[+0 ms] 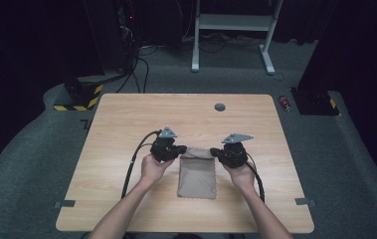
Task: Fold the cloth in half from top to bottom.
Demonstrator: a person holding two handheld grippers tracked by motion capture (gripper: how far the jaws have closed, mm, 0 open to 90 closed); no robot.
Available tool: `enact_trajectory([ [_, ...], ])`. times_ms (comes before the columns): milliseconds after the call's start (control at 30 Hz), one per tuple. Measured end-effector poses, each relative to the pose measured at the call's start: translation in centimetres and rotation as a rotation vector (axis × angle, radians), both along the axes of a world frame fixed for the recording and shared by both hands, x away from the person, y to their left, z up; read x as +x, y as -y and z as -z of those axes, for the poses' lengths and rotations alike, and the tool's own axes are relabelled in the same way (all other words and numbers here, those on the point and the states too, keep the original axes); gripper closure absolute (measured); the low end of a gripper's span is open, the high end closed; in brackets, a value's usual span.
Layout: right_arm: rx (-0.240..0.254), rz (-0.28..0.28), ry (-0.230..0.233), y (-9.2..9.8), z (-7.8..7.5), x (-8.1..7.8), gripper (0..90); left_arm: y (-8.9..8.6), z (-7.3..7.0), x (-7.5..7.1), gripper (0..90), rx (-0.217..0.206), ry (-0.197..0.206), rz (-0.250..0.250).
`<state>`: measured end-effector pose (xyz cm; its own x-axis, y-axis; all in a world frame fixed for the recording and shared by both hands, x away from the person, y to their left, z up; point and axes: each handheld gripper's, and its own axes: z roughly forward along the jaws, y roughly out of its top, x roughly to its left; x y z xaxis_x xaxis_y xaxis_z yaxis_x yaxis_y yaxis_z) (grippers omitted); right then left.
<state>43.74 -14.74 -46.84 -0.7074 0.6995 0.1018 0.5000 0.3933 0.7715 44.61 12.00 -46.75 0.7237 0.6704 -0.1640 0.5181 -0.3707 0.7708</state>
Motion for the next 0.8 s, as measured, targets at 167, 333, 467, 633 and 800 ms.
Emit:
enact_trajectory([
  [167,0.002,-0.016,0.006,0.1,0.0,-0.7,89.3,-0.1,0.2,-0.7,88.6,-0.005,0.002,0.012],
  [333,0.013,-0.031,0.009,0.3,-0.1,-1.3,89.3,-0.2,0.2,-1.3,88.6,-0.011,0.006,0.022],
  [467,0.014,-0.038,0.009,0.4,-0.2,-1.7,89.3,-0.3,0.3,-1.9,88.5,-0.013,0.006,0.036],
  [633,0.019,-0.044,0.013,0.6,-0.1,-2.3,89.3,-0.3,0.2,-2.6,88.5,-0.013,0.016,0.046],
  [800,0.029,-0.047,0.002,0.8,0.3,-2.7,89.3,-0.2,0.3,-3.0,88.5,-0.010,0.013,0.058],
])
